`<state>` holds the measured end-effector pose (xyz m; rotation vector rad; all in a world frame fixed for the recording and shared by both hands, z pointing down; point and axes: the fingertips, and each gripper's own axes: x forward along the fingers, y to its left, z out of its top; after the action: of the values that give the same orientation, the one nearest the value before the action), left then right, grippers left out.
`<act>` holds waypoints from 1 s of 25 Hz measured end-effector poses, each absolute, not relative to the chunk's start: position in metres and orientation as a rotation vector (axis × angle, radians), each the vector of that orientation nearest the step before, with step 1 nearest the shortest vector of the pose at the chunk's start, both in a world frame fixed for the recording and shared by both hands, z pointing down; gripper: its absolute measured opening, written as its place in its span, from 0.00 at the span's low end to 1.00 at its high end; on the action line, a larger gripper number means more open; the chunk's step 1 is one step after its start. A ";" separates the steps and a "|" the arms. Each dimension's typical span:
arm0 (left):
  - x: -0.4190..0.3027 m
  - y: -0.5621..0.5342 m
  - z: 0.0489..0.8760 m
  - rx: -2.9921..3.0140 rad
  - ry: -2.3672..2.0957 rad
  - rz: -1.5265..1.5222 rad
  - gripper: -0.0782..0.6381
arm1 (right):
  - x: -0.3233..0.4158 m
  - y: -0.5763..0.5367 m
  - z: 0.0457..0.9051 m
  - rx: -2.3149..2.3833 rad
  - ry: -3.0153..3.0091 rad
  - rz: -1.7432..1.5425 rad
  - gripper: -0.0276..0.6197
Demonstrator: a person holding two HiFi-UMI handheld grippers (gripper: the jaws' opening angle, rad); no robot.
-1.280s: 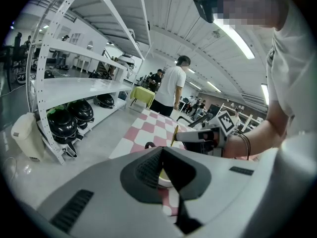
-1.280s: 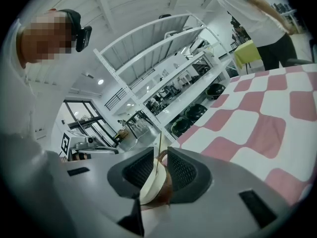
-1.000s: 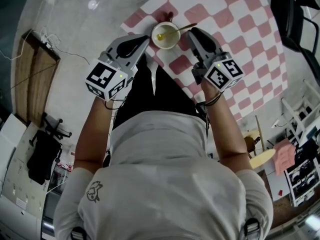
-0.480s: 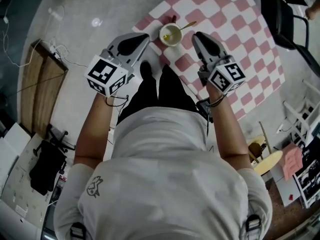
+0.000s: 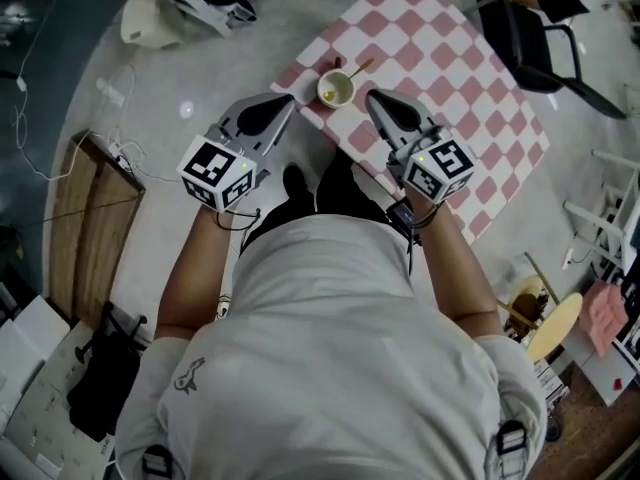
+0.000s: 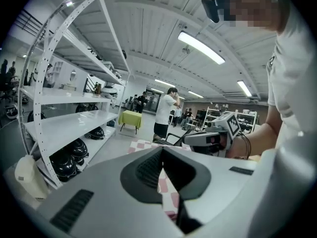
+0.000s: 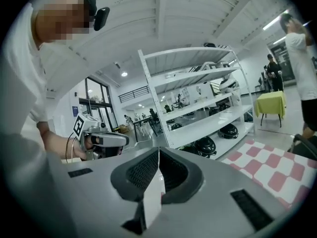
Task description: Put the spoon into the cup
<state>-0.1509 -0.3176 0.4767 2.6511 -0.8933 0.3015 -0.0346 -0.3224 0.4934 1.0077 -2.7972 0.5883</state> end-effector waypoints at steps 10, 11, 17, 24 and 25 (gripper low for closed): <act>-0.176 -0.270 0.416 2.770 -0.894 0.242 0.13 | -0.053 -0.267 0.428 1.077 -2.880 0.448 0.10; -0.179 -0.266 0.410 2.779 -0.898 0.234 0.13 | -0.054 -0.264 0.422 1.083 -2.881 0.416 0.10; -0.195 -0.240 0.388 2.837 -0.942 0.229 0.13 | -0.057 -0.244 0.389 1.121 -2.893 0.317 0.10; -0.211 -0.229 0.379 2.852 -0.952 0.210 0.13 | -0.063 -0.230 0.374 1.155 -2.892 0.264 0.10; -0.212 -0.229 0.379 2.853 -0.950 0.208 0.13 | -0.063 -0.229 0.374 1.158 -2.891 0.263 0.10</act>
<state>-0.2121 -0.2286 0.3793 2.8532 -0.9504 0.2080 -0.0634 -0.2290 0.3742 1.1579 -2.8908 0.2630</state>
